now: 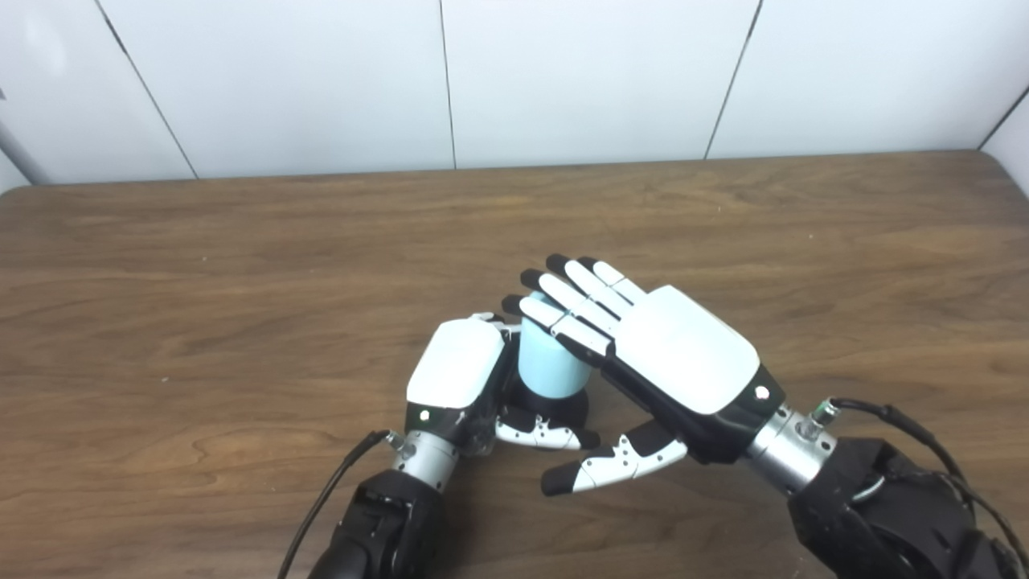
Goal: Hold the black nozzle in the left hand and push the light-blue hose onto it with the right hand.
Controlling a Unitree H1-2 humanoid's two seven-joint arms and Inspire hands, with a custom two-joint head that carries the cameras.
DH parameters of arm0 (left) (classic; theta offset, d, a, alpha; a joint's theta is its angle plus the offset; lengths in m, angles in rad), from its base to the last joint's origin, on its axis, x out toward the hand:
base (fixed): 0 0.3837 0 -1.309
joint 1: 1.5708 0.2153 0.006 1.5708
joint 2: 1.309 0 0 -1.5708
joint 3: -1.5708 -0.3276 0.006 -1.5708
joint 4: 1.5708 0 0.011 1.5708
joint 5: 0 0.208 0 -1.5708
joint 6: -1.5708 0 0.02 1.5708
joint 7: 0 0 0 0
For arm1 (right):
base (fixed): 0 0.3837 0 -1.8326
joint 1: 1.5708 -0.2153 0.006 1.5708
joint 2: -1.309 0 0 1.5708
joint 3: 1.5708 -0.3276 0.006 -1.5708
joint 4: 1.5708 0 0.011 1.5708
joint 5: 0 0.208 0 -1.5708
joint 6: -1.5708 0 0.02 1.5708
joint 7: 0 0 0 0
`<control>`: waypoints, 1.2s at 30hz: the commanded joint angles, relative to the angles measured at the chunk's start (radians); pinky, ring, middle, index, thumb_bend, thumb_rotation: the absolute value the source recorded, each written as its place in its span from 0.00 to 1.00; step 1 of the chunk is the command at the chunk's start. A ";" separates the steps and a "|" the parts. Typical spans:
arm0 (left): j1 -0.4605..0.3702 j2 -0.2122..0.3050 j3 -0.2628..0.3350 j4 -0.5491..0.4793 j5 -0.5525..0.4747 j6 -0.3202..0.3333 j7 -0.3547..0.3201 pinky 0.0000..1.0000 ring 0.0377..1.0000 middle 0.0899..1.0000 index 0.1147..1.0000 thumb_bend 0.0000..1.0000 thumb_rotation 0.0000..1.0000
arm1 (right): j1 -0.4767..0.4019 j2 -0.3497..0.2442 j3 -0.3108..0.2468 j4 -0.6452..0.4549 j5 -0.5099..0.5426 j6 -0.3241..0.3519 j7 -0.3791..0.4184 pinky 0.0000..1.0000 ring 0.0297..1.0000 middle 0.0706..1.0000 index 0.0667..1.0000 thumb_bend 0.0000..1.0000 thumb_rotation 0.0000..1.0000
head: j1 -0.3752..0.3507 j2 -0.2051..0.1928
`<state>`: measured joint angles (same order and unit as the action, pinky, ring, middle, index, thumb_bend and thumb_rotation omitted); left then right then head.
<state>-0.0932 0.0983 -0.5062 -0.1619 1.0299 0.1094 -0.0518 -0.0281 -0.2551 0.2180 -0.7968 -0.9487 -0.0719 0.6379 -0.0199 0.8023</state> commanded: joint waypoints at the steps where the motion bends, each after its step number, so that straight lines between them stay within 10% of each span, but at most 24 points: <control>1: 0.006 0.004 -0.001 -0.005 0.014 0.010 -0.022 0.80 0.58 0.41 0.45 0.52 0.00 | 0.001 -0.018 -0.015 -0.005 0.001 -0.005 0.010 1.00 1.00 1.00 0.92 0.60 1.00 | -0.003 0.003; 36: 0.007 0.001 -0.006 -0.033 0.055 0.022 -0.059 0.79 0.58 0.40 0.46 0.52 0.00 | 0.061 -0.067 0.061 0.108 0.062 -0.014 -0.006 0.92 0.93 0.89 0.84 0.60 0.91 | 0.007 0.029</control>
<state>-0.0875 0.0981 -0.5102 -0.1891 1.0614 0.1209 -0.0967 -0.0148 -0.2859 0.2532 -0.7451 -0.8600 -0.0831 0.5519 -0.0123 0.8299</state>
